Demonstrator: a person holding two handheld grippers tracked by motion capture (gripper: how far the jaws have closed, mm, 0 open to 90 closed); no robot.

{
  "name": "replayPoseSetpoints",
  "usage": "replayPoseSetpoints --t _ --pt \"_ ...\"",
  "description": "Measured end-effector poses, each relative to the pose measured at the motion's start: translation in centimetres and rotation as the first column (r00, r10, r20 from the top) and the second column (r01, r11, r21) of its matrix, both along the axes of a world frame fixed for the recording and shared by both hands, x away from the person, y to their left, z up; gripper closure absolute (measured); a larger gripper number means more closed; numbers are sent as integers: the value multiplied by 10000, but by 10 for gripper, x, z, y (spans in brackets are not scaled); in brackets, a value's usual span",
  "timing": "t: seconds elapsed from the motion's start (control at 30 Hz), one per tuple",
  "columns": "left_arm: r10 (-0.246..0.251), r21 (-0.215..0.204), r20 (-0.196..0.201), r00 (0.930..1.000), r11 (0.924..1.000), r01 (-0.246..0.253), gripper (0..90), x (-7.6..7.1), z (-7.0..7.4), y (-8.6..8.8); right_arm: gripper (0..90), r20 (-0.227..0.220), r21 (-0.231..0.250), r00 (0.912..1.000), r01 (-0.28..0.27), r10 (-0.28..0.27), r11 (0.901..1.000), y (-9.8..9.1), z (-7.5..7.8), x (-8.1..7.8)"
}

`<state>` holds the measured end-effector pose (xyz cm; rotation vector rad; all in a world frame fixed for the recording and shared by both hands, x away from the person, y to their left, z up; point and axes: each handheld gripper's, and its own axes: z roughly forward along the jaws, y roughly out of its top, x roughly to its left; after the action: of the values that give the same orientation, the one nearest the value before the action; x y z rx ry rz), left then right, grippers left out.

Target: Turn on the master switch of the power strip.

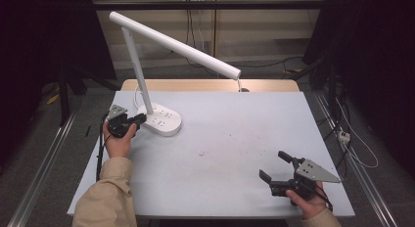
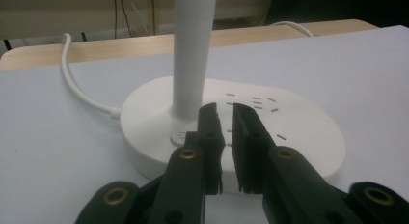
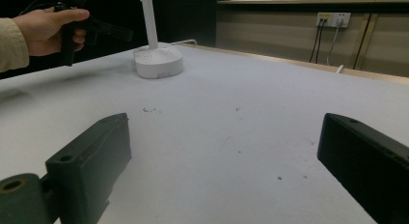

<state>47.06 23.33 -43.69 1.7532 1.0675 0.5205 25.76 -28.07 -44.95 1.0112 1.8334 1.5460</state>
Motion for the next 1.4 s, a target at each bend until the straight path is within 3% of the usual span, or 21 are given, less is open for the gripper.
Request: replayPoseSetpoints --t 0.27,0.3,0.47,1.0,1.4 --pt "-161 54 26 9999 9999 161 862 4 6 -6 43 -12 11 10000 43 -43 10000 0 0 0" --pt "-36 -184 -6 10000 9998 36 865 5 6 -7 42 -14 34 10000 51 -51 10000 0 0 -1" --pt "73 23 -102 9999 10000 -73 885 6 4 -4 43 4 22 10000 42 -42 10000 -2 0 -1" --pt "366 111 -324 9988 9993 -362 900 12 -3 -2 44 27 69 10000 53 -53 10000 0 1 0" --pt "524 527 -392 9979 9973 -503 900 20 -8 1 50 1 106 10000 -5 5 9999 1 0 0"
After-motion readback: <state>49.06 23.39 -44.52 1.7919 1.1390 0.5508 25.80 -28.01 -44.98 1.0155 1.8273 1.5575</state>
